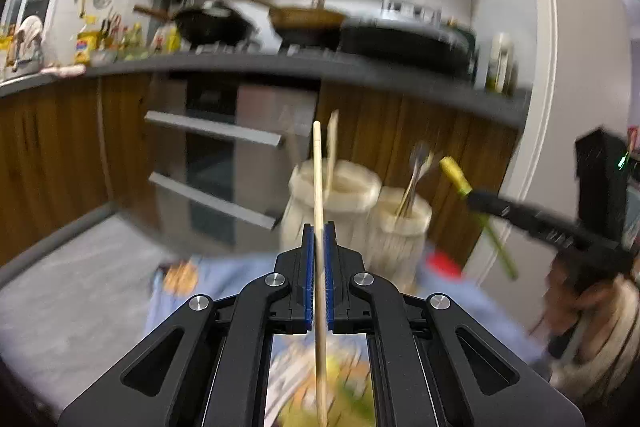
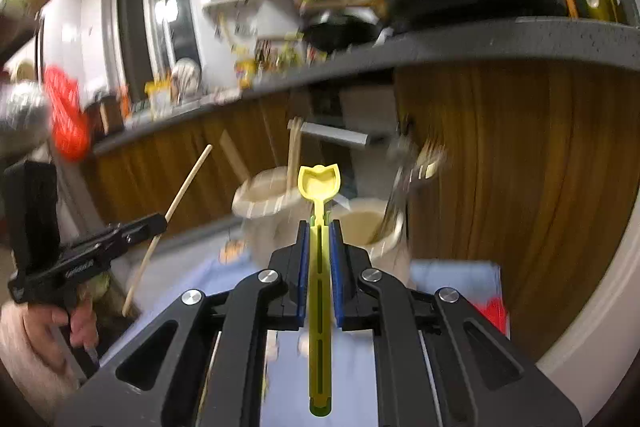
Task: Organize utensils
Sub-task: 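Carry the chopstick over the tall cup while the right tool carries the yellow spoon over the short cup, then release the chopstick into the tall cup while the right tool releases the yellow spoon into the short cup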
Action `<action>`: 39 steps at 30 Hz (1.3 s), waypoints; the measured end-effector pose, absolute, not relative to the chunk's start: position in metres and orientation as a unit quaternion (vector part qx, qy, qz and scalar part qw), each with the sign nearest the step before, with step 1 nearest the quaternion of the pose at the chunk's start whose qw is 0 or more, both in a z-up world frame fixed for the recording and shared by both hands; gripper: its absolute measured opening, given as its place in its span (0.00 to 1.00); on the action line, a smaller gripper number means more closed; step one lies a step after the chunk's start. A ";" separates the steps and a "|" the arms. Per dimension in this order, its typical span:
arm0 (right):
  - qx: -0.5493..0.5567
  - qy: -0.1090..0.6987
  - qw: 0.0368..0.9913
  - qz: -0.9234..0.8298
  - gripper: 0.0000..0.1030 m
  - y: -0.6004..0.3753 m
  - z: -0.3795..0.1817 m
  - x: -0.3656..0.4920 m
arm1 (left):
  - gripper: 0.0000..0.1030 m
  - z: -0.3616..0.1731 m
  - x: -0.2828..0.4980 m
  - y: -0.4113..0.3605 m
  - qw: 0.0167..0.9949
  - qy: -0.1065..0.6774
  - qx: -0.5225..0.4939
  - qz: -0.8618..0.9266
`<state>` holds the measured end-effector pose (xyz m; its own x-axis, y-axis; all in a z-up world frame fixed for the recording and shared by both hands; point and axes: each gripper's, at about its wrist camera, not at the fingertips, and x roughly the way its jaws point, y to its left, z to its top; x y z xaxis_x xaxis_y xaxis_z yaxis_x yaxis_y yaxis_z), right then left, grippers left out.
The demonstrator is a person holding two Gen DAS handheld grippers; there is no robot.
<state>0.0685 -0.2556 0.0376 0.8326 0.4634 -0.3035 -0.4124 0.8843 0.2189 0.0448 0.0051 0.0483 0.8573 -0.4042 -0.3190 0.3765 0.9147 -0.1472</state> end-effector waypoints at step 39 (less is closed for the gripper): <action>0.065 0.172 0.967 0.175 0.09 -0.233 -0.002 0.123 | 0.05 0.031 0.112 -0.043 0.971 0.145 -0.016 -0.190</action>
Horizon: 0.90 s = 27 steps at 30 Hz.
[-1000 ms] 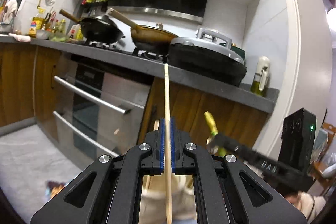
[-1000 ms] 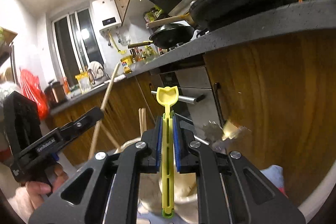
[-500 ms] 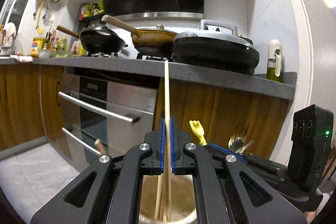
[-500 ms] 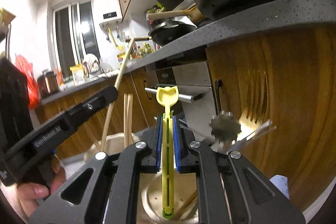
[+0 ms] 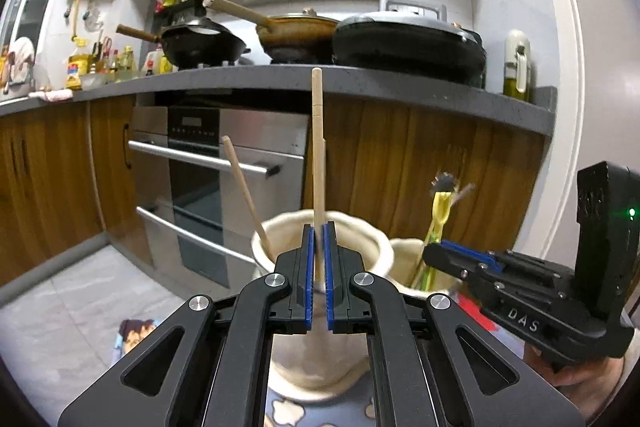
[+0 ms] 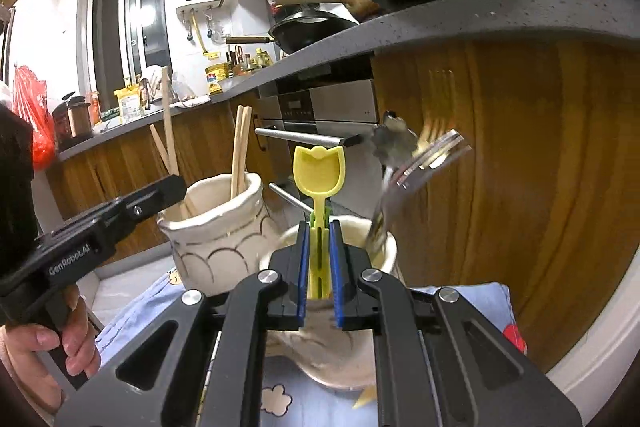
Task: Organize utensils
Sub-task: 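Release the chopstick into the tall cup while the right tool releases the yellow spoon into the short cup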
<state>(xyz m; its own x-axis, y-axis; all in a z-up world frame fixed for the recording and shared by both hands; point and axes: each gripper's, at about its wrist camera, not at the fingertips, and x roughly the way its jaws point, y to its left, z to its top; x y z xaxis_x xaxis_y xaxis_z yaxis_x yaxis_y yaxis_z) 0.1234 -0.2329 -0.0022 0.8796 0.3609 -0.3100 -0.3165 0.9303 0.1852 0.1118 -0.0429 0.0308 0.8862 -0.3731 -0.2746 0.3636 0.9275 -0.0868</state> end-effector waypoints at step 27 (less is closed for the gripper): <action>0.064 0.161 0.969 0.175 0.44 -0.239 0.002 0.107 | 0.38 0.035 0.090 -0.034 0.975 0.146 -0.009 -0.170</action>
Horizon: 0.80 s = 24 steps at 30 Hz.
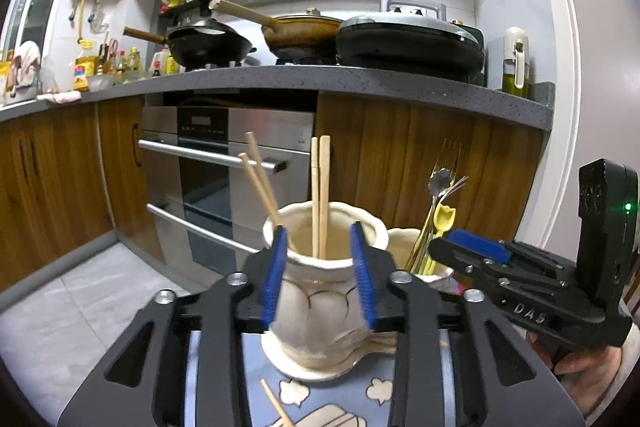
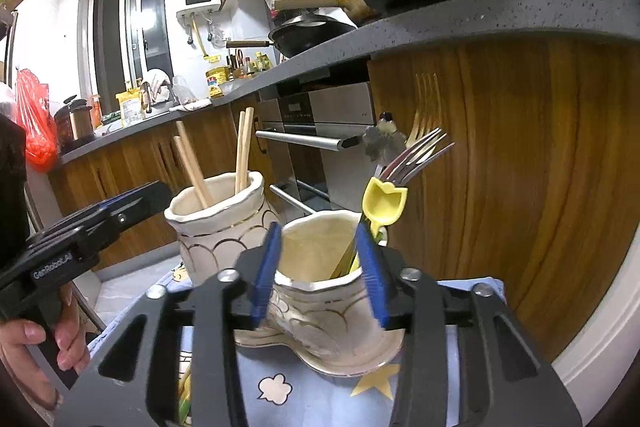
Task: Organize utensils
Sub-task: 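Release the chopstick into the tall cup while the right tool releases the yellow spoon into the short cup, then move both open tools back toward the last chopstick and green-handled spoon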
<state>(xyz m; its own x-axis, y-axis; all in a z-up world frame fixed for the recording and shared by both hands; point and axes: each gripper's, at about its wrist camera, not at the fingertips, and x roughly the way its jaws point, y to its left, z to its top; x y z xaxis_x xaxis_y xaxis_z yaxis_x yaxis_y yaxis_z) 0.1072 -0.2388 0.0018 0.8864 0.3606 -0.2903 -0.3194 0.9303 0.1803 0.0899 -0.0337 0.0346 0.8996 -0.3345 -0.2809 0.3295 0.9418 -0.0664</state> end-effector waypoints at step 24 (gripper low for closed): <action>0.042 0.330 0.924 0.187 0.75 -0.204 -0.046 0.040 | 0.72 -0.031 0.012 0.021 0.953 0.294 0.010 -0.076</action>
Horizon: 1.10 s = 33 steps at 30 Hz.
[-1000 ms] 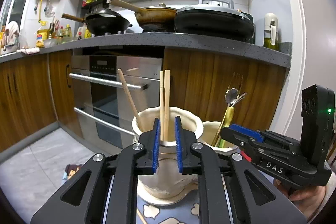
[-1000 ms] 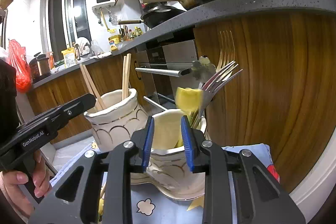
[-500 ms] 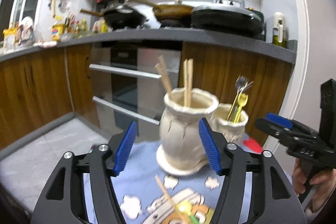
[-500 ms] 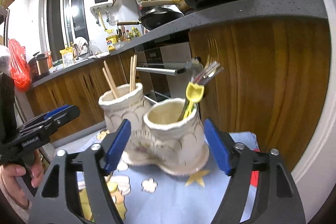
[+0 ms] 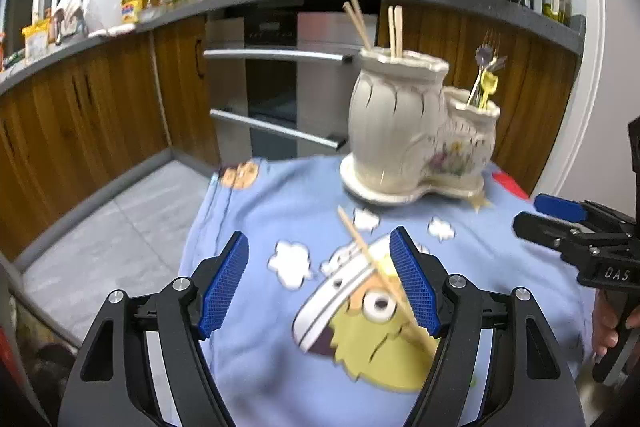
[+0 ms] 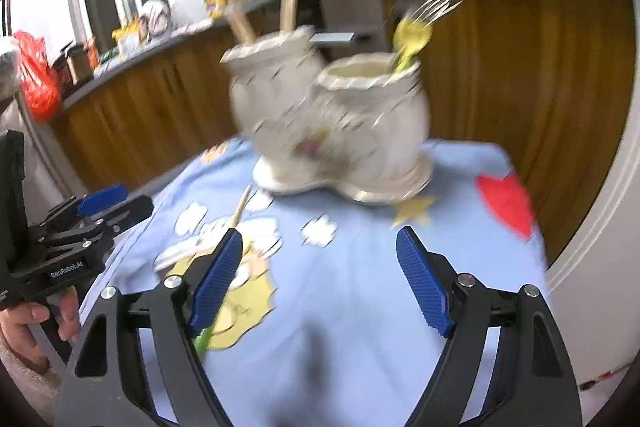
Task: Organize utensils
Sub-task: 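Move both open tools back toward the last chopstick and green-handled spoon, then grasp the last chopstick with the left tool while the right tool grasps the green-handled spoon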
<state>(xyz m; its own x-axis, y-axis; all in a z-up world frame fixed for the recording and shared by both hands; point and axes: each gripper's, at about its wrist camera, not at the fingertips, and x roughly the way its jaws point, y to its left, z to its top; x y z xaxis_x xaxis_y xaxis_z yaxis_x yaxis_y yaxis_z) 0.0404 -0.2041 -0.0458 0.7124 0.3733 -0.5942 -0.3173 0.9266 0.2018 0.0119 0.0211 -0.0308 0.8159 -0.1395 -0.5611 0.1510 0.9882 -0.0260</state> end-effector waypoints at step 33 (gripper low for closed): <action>-0.008 0.403 0.893 0.201 0.09 -0.181 -0.061 0.034 | 0.52 -0.055 0.017 -0.008 0.914 0.387 0.020 -0.119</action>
<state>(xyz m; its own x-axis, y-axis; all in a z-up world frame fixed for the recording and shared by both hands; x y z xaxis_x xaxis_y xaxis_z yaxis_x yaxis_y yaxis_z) 0.0344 -0.1807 -0.0605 0.5952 0.3522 -0.7223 -0.3652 0.9192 0.1472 0.0167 -0.0077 -0.0552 0.6726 -0.2028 -0.7117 0.2330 0.9708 -0.0564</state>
